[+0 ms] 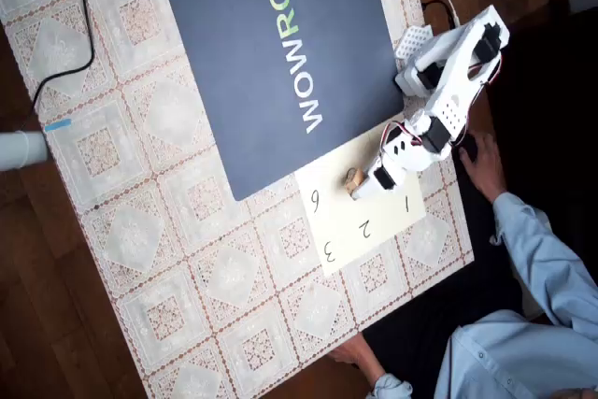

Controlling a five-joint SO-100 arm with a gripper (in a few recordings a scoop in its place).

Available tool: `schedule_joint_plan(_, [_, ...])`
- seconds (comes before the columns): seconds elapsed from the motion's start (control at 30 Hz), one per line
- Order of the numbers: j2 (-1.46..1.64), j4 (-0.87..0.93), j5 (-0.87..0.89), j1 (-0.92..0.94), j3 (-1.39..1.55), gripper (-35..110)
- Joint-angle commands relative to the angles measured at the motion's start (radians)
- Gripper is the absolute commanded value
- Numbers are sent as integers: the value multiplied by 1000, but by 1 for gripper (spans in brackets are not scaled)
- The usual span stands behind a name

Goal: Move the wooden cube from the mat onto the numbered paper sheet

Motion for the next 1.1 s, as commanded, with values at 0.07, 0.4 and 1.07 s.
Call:
schedule_joint_plan(0.07, [-25, 14, -14, -132, -135, 0])
schedule_joint_plan(0.4, [-575, 153, -20, -288, -686, 0])
schedule_joint_plan(1.07, [-934, 339, 40, -397, -810, 0])
